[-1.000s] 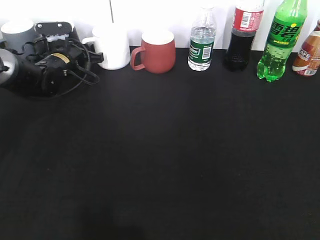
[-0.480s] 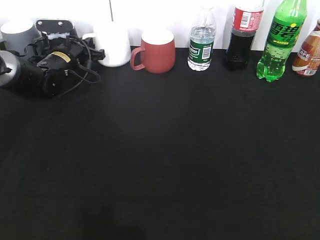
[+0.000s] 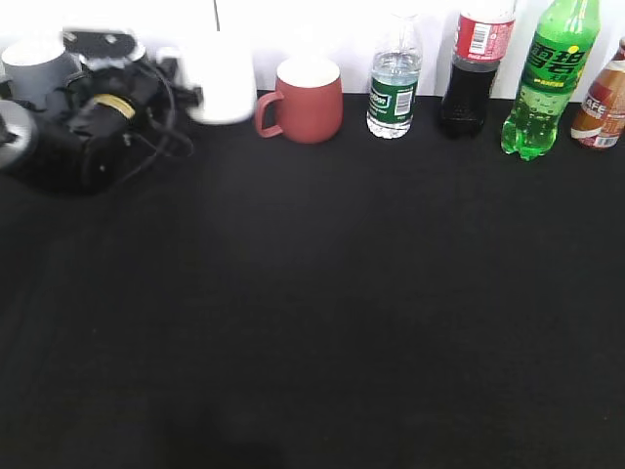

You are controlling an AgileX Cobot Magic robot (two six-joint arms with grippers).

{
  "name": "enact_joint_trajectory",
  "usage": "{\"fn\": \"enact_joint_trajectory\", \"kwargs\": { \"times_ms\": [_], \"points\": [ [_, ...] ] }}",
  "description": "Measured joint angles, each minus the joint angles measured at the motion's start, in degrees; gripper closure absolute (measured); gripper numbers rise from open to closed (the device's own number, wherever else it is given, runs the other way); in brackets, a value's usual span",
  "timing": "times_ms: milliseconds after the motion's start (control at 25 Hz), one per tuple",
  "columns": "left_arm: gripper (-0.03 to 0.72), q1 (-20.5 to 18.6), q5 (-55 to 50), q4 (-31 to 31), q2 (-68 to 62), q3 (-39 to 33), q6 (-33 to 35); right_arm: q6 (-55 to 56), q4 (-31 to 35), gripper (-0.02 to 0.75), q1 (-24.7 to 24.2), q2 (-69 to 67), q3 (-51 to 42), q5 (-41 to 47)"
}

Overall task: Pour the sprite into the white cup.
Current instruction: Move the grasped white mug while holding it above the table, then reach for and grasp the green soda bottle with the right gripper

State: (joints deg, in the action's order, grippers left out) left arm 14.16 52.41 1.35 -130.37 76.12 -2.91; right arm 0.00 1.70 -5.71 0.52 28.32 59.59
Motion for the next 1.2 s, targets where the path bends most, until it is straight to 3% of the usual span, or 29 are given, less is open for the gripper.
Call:
{"fn": "enact_joint_trajectory", "kwargs": {
  "times_ms": [120,280,400,480,600,800,960,1040,1120,1200],
  "points": [
    [0.647,0.0,4.86,-0.75,6.72,-6.86,0.0,0.0,0.0,0.152,0.0,0.0,0.0,0.0],
    [0.649,1.79,9.39,-5.47,20.44,-25.86,0.0,0.0,0.0,0.152,0.0,0.0,0.65,-1.2],
    [0.649,5.01,10.85,-6.44,29.71,-38.97,0.0,0.0,-0.13,0.15,0.0,-2.09,0.92,-17.85],
    [0.649,7.74,12.01,-6.65,31.38,-43.46,0.0,0.0,-0.39,0.15,0.0,-7.35,-1.74,-29.58],
    [0.649,11.45,13.27,-8.35,31.38,-45.39,0.0,0.0,-0.14,0.151,0.0,-17.34,-4.73,-48.41],
    [0.649,12.08,13.78,-9.04,31.38,-45.39,-1.61,0.0,0.27,0.151,0.0,-42.84,-5.08,-70.1],
    [0.65,12.08,13.78,-9.04,31.38,-45.39,-1.67,1.39,0.09,0.15,0.0,-68.04,-5.16,-99.39],
    [0.65,12.08,13.78,-9.04,31.38,-45.39,-1.67,3.53,-3.83,0.15,0.0,-79.85,-5.16,-114.45],
    [0.65,12.08,13.78,-9.04,31.38,-45.39,-1.67,3.79,-9.9,0.151,0.0,-89.34,-3.79,-119.11],
    [0.65,12.08,13.78,-9.04,31.38,-45.39,-1.67,3.83,-11.8,0.151,0.0,-96.12,-1.33,-120.58]
  ]
}}
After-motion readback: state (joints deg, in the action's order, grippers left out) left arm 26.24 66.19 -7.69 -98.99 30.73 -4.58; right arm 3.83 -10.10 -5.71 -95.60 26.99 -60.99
